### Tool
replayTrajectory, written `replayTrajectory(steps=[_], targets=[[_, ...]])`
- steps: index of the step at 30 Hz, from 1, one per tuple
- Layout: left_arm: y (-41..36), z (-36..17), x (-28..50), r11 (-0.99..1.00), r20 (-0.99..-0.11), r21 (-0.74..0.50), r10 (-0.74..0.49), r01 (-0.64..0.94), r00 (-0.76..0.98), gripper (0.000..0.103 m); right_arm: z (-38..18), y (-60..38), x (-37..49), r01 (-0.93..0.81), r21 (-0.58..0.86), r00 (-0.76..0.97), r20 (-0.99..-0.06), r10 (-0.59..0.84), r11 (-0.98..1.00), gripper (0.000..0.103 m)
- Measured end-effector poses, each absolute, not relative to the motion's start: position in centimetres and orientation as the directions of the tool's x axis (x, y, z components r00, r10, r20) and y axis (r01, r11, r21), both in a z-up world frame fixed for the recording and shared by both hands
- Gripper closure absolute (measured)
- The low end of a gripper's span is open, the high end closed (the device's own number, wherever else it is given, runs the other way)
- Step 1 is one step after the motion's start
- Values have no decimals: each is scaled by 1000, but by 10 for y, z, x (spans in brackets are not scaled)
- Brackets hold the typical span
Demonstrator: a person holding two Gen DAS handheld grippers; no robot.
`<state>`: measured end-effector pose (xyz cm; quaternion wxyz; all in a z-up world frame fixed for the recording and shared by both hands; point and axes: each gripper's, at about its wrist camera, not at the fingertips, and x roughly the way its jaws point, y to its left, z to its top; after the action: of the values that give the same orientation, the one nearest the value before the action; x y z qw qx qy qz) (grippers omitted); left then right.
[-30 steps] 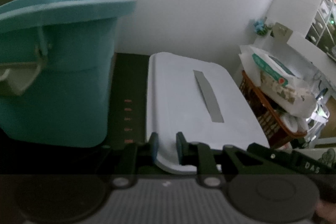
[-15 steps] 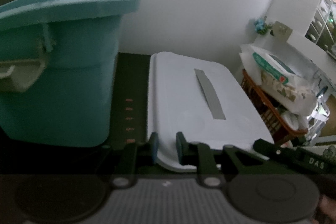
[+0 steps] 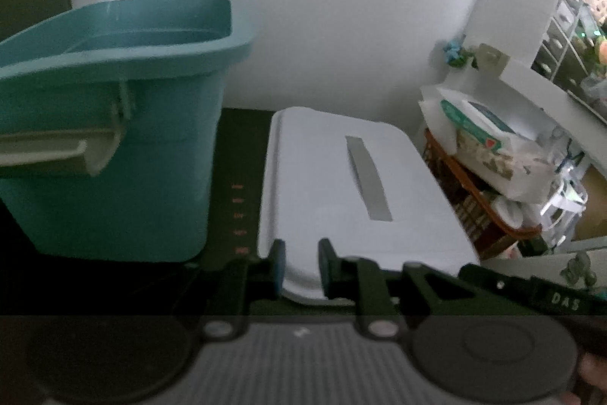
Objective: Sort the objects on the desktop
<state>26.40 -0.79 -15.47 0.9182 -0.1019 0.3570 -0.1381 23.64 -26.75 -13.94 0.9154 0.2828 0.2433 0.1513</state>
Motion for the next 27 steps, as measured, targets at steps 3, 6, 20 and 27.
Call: replayTrajectory(steps=[3, 6, 20, 27], targets=[[-8, -152, 264, 942, -631, -284, -325, 180, 705, 83, -136, -267, 233, -134, 581, 836, -368, 406, 803, 52], [-7, -151, 263, 942, -630, -282, -323, 179, 706, 83, -137, -267, 233, -129, 574, 837, -374, 399, 809, 41], [0, -166, 278, 931, -629, -337, -332, 138, 703, 83, -154, -263, 253, -150, 632, 818, -353, 455, 761, 34], [4, -173, 285, 928, -627, -356, -328, 114, 706, 81, -162, -269, 260, -143, 677, 816, -332, 473, 722, 34]])
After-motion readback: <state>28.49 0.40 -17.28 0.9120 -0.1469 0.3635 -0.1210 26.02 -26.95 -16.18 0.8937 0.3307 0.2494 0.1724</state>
